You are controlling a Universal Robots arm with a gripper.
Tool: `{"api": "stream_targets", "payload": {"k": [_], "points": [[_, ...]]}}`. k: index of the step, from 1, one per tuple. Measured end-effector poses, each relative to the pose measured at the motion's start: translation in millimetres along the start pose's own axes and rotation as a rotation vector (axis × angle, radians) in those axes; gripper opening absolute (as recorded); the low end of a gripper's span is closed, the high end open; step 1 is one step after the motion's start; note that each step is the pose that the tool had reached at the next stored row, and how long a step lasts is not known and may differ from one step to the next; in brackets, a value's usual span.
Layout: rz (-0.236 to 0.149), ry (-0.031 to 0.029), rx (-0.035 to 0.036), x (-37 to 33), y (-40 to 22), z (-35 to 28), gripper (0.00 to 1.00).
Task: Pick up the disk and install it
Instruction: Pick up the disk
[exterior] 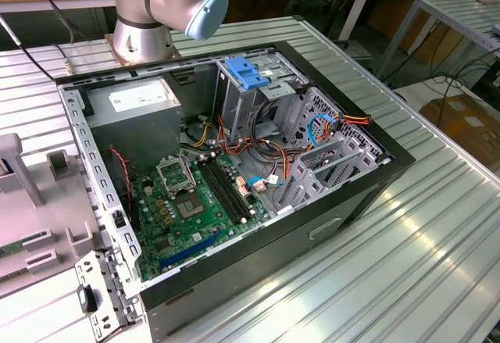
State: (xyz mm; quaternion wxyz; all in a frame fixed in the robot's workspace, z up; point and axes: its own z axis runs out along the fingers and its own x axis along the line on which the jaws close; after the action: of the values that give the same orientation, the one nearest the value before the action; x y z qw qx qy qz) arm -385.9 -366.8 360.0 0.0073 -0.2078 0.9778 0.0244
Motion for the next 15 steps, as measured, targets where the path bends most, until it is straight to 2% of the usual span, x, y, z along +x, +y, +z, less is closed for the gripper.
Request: {"api": "stream_targets", "payload": {"k": [3,4,6,7,15], "points": [[-0.027,0.0012,-0.0007,0.0,0.0,0.0,0.11],[-0.091,0.0042,-0.0023,0.0,0.0,0.0,0.11],[-0.173,0.0078,-0.0042,0.0,0.0,0.0,0.11],[-0.194,0.0088,-0.0048,0.0,0.0,0.0,0.11],[-0.281,0.0127,-0.0069,0.0,0.0,0.0,0.11]]}}
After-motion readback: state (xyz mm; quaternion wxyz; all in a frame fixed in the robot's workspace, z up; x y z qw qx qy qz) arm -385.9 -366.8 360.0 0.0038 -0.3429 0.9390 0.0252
